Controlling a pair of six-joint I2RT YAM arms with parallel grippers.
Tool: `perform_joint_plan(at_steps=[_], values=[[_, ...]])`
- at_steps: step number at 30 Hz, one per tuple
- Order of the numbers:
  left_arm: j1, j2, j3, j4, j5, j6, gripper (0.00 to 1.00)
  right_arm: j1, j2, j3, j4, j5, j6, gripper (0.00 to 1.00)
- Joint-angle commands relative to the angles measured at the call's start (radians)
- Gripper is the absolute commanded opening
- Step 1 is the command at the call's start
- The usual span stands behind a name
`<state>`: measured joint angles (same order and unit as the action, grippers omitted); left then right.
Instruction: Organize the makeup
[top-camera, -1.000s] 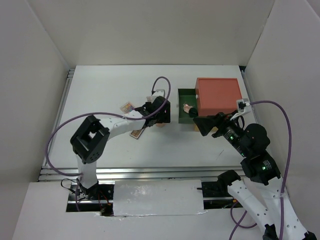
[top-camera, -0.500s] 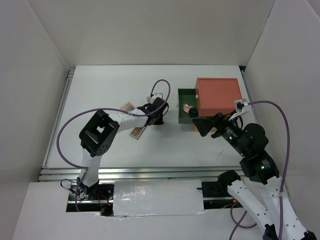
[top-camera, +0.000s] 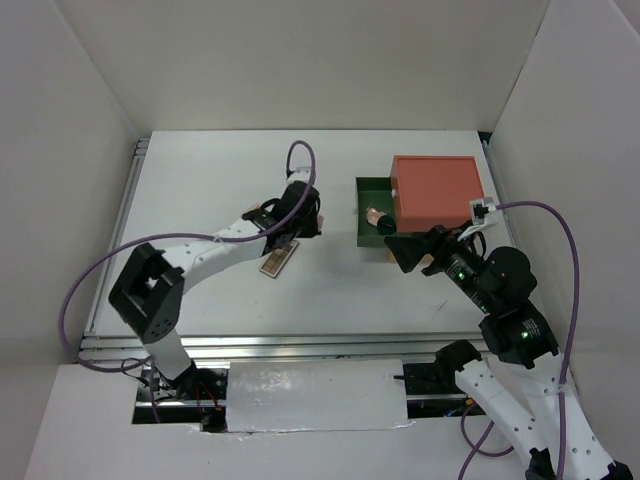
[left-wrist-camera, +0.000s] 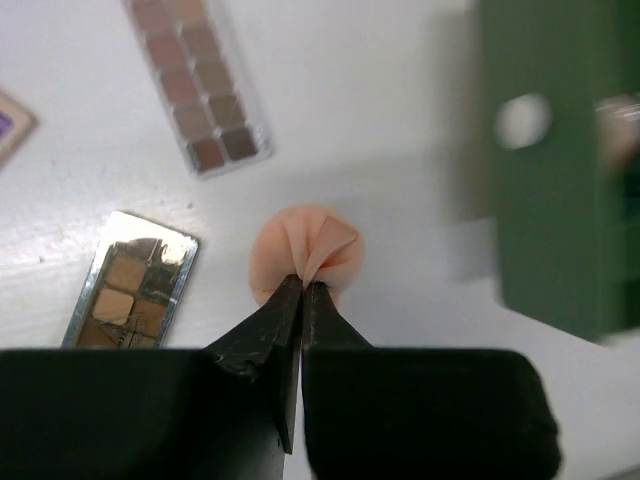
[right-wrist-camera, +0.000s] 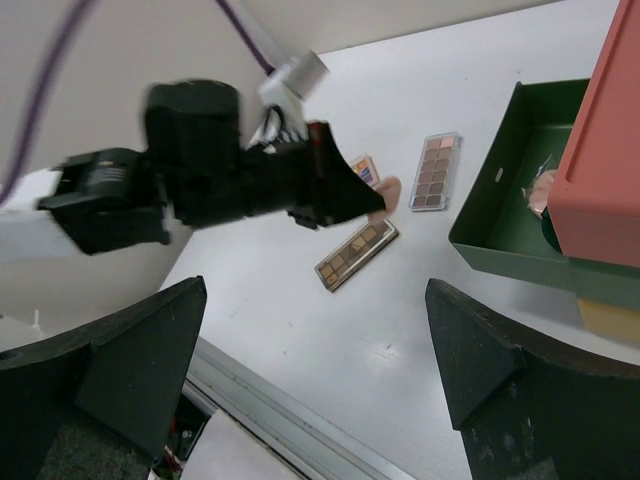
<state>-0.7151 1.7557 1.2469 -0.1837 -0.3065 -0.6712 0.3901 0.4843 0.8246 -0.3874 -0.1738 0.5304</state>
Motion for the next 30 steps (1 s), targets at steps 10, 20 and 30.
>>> perform_joint_plan(at_steps=[10,20,30], values=[[-0.017,0.004,0.319,0.121,0.213,0.117,0.24,0.006,0.027,0.044,0.045,-0.018,-0.007,0.98],[-0.021,0.208,0.497,0.139,0.325,0.099,0.99,0.006,0.010,0.054,0.013,0.019,-0.032,0.97],[-0.004,0.120,0.350,0.078,-0.033,-0.034,0.95,0.006,-0.007,0.038,0.022,0.023,-0.030,0.98]])
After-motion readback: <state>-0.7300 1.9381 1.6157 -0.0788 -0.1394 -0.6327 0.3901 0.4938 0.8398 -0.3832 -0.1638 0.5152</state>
